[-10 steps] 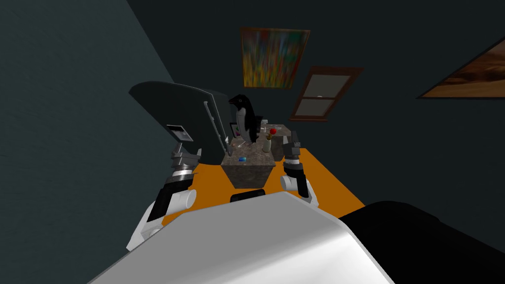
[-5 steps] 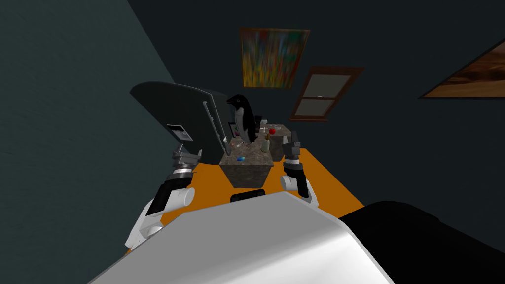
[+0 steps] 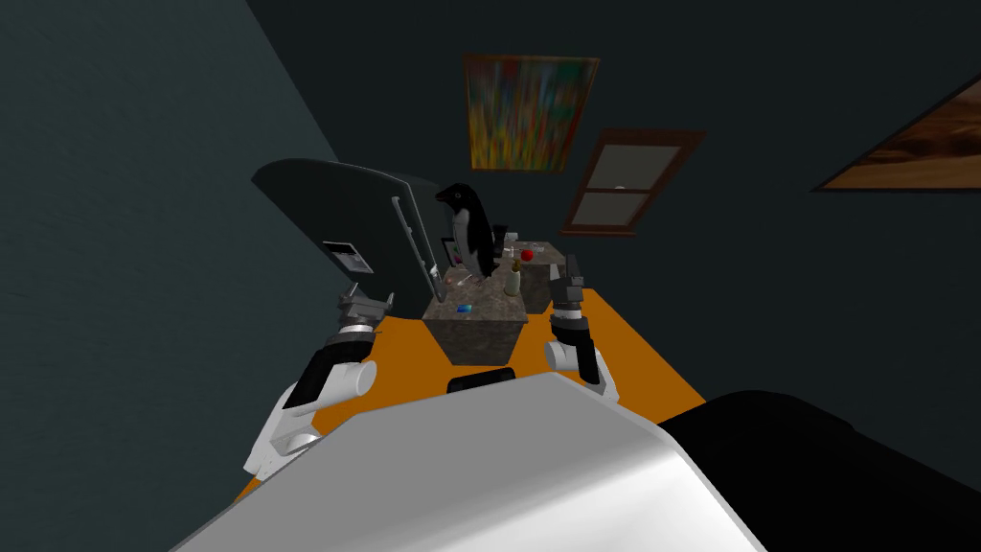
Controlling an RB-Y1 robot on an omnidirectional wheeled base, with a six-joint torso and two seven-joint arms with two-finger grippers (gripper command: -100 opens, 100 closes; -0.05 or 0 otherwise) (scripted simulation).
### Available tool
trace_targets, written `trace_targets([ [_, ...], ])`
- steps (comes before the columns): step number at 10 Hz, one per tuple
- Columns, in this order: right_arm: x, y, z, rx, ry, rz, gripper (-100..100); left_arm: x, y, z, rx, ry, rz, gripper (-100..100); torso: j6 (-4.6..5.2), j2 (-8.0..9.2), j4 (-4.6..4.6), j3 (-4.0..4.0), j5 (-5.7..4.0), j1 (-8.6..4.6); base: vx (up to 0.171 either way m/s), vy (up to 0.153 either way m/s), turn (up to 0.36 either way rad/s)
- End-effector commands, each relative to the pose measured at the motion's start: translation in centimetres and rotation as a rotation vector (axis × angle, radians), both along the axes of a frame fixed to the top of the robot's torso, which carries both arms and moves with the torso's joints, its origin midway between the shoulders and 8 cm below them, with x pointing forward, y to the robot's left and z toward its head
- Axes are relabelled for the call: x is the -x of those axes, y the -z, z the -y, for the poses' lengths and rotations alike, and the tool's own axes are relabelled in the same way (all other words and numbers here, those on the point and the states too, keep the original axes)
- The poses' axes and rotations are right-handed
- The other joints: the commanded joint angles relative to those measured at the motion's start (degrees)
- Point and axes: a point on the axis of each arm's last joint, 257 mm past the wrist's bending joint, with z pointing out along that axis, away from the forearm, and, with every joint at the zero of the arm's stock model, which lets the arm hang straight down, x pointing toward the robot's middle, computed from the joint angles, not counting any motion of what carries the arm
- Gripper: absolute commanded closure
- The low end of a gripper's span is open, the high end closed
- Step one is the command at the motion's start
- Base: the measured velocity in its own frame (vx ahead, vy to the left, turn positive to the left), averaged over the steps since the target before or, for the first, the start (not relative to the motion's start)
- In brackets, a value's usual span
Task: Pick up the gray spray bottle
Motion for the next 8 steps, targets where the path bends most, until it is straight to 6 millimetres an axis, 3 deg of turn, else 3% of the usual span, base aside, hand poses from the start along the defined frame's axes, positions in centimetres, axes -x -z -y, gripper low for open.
trace_targets([
  [1, 0.0, 0.0, 0.0, 0.0, 0.0, 0.0, 0, -0.5, 0.9, -0.6, 0.06, -0.001, -0.034, -100, 0.0, 0.0, 0.0, 0.0, 0.0, 0.0, -0.005, -0.044, -0.002],
  [8, 0.0, 0.0, 0.0, 0.0, 0.0, 0.0, 0, -1.8, 4.0, -1.6, 0.22, -0.011, -0.155, -100, 0.0, -0.03, -0.01, -0.02, 0.01, 0.04, -0.005, -0.034, -0.008],
])
